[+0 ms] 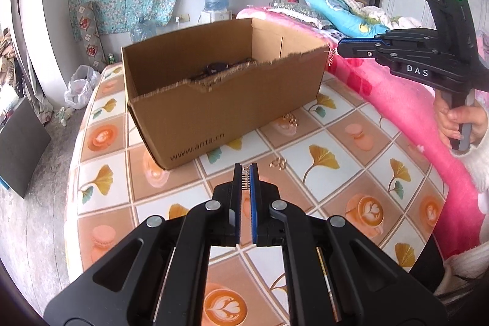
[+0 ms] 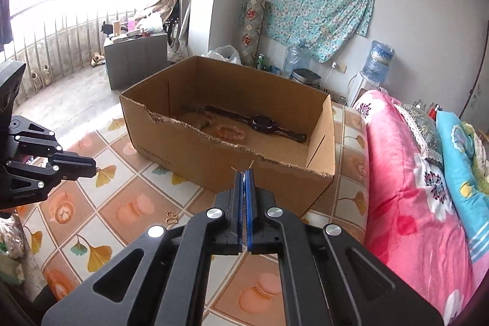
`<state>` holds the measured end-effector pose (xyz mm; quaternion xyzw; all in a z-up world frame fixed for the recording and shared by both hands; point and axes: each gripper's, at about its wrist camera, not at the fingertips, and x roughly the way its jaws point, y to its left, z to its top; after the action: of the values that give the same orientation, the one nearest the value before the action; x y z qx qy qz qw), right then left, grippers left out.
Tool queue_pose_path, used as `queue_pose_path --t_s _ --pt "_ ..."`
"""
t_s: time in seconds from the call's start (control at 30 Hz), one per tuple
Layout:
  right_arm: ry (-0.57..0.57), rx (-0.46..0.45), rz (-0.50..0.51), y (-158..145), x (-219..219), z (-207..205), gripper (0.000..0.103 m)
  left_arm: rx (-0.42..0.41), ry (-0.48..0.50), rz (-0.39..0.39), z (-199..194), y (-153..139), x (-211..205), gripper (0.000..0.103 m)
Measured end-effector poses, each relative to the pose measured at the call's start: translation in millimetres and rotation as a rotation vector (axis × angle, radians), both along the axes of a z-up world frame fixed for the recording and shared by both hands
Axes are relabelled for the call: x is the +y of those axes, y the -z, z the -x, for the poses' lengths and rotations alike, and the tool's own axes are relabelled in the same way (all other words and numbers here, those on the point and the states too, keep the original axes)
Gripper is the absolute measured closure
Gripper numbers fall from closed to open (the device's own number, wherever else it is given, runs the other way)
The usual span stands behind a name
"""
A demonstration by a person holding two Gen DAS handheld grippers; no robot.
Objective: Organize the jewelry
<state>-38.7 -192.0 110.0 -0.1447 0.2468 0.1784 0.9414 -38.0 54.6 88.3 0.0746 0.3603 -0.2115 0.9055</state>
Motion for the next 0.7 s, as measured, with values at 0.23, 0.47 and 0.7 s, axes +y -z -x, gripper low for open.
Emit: queue_pose_path --t_s 0.23,0.47,0.7 --pt "-0.030 -0.034 -0.055 -42.4 -1.5 -18.5 0.101 -0.052 0.008 0.022 -30.3 -50.6 -8.1 0.099" --pt "-0.058 0.037 -0.078 -70.1 2.4 -91.6 0.101 0.039 0.079 -0.038 -132.2 -76.9 -40.7 0.099" --pt "-0.031 0.149 -0.080 -56.0 -12.0 -157.0 0.101 0.464 0.160 0.009 -260.3 -8.9 -83.9 0.099"
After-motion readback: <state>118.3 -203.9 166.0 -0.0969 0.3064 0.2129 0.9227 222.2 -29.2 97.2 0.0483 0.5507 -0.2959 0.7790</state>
